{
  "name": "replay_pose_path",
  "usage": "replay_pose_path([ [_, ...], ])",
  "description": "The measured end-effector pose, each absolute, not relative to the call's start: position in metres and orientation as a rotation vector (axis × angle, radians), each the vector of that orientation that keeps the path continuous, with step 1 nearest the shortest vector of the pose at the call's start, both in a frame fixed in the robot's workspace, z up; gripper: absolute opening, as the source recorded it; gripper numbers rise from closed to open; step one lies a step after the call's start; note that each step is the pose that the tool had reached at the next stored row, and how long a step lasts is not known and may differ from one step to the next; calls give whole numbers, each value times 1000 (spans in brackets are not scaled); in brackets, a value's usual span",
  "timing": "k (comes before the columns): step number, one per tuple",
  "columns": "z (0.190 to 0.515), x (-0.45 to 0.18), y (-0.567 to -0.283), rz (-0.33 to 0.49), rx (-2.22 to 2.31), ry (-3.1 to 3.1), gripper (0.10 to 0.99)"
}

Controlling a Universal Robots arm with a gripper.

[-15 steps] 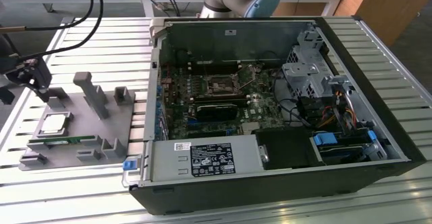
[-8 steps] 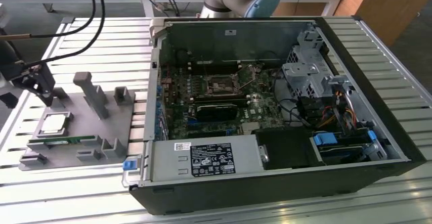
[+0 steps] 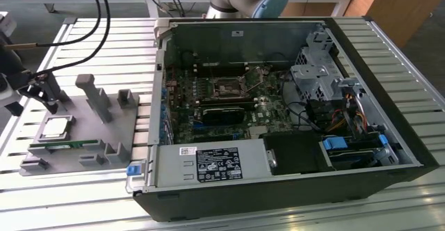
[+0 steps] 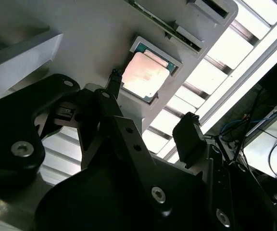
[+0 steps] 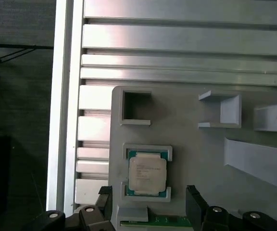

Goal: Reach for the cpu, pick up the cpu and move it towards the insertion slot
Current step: 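Pick up the cpu and move it towards the insertion slot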

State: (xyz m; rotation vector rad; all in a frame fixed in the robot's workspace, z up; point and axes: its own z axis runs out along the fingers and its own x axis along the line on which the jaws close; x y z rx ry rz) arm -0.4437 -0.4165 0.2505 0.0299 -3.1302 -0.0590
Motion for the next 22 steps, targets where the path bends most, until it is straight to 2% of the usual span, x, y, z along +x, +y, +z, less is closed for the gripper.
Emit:
replay_pose_path([
  [10, 233, -444, -417, -59, 30, -3130, 718],
  [11, 231, -444, -417, -59, 30, -3130, 780],
  [22, 218, -445, -417, -60, 34, -3131, 780],
])
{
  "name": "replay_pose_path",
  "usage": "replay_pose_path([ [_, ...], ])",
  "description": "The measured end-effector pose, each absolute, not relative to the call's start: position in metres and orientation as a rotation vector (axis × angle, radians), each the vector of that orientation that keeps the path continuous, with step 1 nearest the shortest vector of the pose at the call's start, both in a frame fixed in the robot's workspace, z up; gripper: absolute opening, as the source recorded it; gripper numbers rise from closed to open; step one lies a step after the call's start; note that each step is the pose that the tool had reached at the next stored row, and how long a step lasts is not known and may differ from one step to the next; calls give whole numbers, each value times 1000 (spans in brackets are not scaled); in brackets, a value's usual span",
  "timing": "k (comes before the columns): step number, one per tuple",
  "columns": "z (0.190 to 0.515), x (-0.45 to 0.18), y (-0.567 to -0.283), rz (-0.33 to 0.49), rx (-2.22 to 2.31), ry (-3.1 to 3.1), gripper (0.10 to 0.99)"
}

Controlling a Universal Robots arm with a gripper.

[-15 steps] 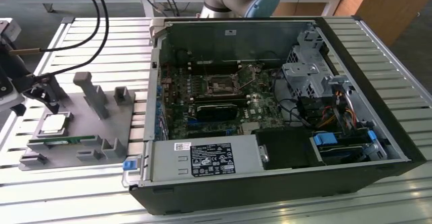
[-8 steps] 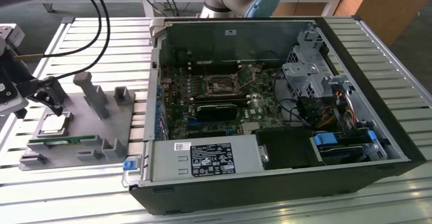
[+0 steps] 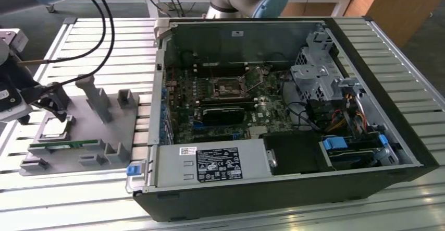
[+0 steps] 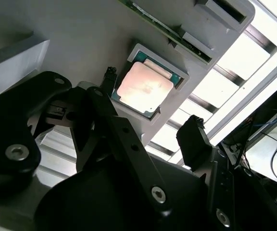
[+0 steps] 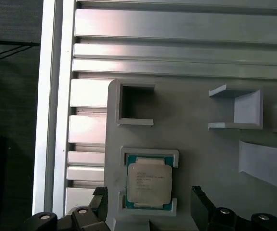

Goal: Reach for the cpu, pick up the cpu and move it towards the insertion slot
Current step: 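Pick up the cpu and move it towards the insertion slot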

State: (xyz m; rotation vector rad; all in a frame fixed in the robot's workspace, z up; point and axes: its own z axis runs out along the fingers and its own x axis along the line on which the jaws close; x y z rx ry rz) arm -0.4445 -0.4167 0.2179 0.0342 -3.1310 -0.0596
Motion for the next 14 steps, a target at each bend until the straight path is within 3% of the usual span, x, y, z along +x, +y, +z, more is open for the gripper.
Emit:
replay_pose_path([
  [14, 195, -444, -417, -60, 55, -3130, 780],
])
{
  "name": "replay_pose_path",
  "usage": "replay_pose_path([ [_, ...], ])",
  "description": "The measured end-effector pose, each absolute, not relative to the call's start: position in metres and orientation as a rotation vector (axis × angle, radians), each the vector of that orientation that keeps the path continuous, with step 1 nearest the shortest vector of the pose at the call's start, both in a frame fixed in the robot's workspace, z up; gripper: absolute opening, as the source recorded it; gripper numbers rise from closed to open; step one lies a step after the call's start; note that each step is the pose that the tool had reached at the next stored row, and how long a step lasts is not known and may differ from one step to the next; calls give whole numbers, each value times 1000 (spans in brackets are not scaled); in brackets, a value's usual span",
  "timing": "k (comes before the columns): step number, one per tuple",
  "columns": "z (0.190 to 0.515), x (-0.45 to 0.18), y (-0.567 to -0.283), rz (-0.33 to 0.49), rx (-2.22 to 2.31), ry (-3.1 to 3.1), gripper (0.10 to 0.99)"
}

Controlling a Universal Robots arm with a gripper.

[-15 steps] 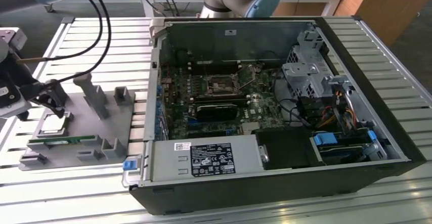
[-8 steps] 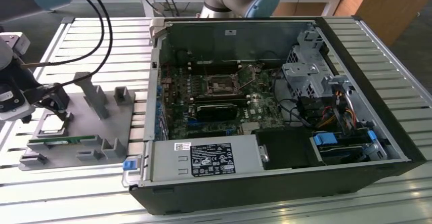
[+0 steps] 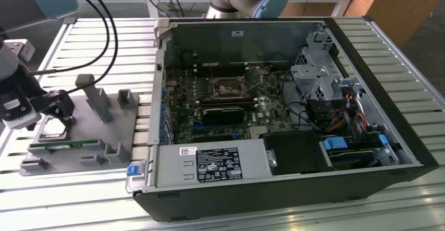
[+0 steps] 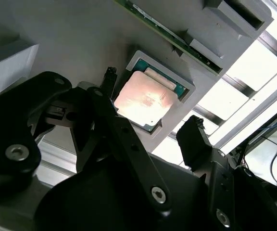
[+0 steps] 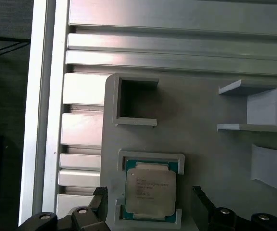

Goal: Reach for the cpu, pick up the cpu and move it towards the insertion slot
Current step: 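Pick up the cpu and move it towards the insertion slot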

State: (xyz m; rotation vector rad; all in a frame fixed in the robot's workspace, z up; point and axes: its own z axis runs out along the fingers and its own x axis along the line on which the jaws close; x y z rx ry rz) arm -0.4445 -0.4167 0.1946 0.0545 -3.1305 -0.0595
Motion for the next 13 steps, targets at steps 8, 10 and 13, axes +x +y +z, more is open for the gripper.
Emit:
replay_pose_path([
  [8, 189, -445, -416, -60, 54, -3131, 694],
  [10, 188, -445, -416, -59, 54, -3130, 694],
  [13, 186, -444, -416, -59, 55, -3130, 694],
])
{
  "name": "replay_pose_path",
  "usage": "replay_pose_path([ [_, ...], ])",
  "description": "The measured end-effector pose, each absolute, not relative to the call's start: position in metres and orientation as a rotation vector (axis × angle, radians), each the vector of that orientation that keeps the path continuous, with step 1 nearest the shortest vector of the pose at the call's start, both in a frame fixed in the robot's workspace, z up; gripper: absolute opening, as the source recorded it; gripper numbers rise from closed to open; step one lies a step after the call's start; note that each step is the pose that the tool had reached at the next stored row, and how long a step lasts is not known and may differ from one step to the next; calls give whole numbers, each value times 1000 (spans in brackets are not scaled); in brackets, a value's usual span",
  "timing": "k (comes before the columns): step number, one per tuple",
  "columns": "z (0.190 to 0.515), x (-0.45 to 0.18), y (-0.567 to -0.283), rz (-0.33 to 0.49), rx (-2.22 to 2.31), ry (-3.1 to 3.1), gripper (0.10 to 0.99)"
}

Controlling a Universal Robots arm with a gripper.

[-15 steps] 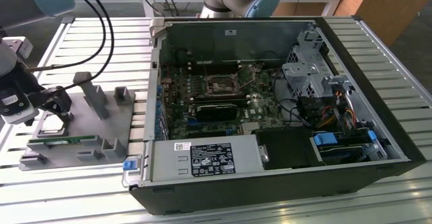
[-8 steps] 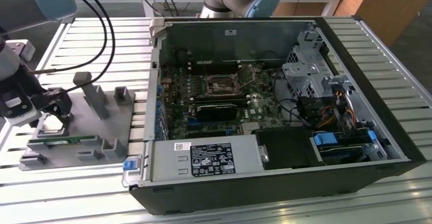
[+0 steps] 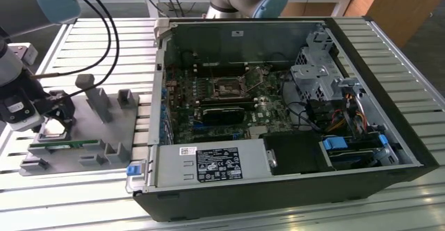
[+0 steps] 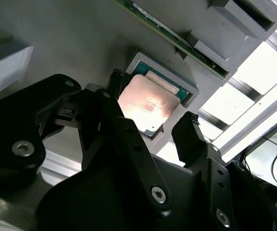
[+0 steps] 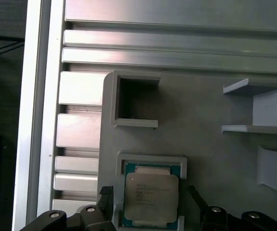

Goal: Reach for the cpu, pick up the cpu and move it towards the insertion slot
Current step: 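Pick up the cpu and move it towards the insertion slot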

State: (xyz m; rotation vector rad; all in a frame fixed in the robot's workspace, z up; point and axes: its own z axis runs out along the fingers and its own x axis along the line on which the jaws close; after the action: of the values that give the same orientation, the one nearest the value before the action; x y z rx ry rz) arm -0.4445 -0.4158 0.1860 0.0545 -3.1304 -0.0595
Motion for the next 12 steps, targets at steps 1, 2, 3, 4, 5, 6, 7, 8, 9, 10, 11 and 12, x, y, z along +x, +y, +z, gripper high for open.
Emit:
replay_pose_path([
  [1, 185, -444, -416, -60, 54, -3131, 694],
  [2, 185, -444, -416, -59, 55, -3130, 694],
  [3, 184, -444, -416, -59, 54, -3130, 694],
  [4, 183, -445, -416, -59, 54, -3130, 678],
  [5, 183, -445, -416, -59, 54, -3130, 678],
  [6, 183, -445, -416, -59, 54, -3130, 678],
  [7, 183, -445, -416, -59, 54, -3130, 612],
  [8, 183, -445, -416, -59, 54, -3130, 612],
  [9, 183, -445, -416, -59, 54, -3130, 612],
  [10, 183, -445, -416, -59, 54, -3130, 596],
  [11, 183, -445, -416, -59, 54, -3130, 596],
  [12, 183, -445, -416, -60, 54, -3130, 596],
])
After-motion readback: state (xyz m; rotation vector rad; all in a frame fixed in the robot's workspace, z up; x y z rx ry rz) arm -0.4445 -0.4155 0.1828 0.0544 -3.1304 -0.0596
